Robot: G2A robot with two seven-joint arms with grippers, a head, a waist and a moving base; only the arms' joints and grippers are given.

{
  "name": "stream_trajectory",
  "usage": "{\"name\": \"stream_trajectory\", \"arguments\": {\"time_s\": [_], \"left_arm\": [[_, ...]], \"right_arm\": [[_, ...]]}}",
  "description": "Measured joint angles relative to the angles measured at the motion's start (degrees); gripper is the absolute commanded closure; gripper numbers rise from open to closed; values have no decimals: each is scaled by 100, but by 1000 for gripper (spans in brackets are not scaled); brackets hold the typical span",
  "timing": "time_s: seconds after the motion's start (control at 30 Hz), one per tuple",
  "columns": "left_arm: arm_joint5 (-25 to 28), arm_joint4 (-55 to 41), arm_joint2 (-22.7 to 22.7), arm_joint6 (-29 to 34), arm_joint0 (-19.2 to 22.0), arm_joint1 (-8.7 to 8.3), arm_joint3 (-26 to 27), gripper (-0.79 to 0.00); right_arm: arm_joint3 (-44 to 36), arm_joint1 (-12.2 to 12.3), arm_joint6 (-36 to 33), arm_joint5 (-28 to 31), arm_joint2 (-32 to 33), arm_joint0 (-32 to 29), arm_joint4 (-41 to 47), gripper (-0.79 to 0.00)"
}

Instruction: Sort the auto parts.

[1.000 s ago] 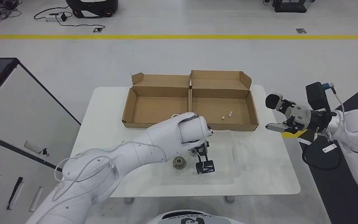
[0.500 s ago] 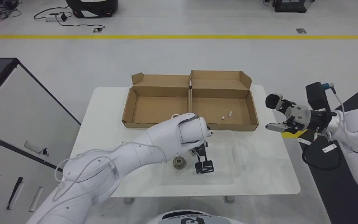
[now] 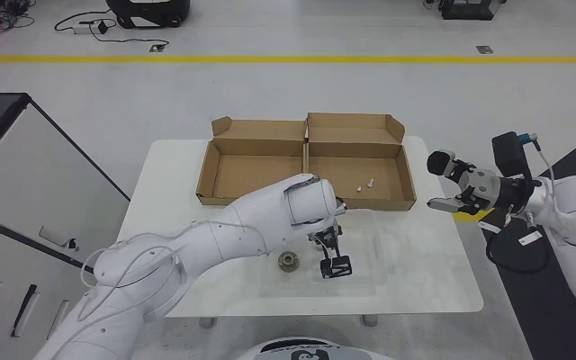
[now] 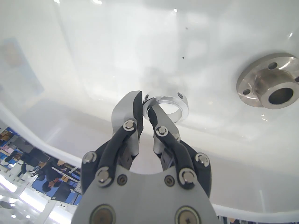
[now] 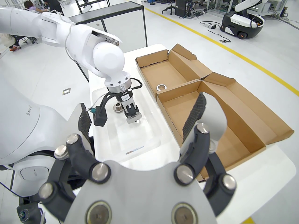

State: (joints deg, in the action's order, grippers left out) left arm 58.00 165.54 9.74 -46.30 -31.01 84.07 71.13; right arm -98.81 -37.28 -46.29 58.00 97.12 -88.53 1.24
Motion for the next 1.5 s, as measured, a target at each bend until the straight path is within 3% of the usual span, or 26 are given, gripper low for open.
{"name": "stream_trajectory", "arguments": {"time_s": [0.3,0.47,0.6,0.83,0.97,1.23,1.5], "left_arm": [[0,-995,0,1,432,-373,727,0],[0,-1820,16,8,813,-668,1044,0],[0,-2425,199,298,877,-918,1255,0],[-37,-3406,960,1102,469,-1419,1770,0],[-359,-3703,1488,1181,59,-1699,1989,0],[-1201,-4174,2343,683,-705,-2128,2111,0],[-2129,-4547,2853,-259,-1203,-2331,2008,0]], "right_arm": [[0,0,0,0,0,0,0,-785],[0,0,0,0,0,0,0,-785],[0,0,0,0,0,0,0,-785],[0,0,0,0,0,0,0,-785],[0,0,0,0,0,0,0,-785],[0,0,0,0,0,0,0,-785],[0,0,0,0,0,0,0,-785]]}}
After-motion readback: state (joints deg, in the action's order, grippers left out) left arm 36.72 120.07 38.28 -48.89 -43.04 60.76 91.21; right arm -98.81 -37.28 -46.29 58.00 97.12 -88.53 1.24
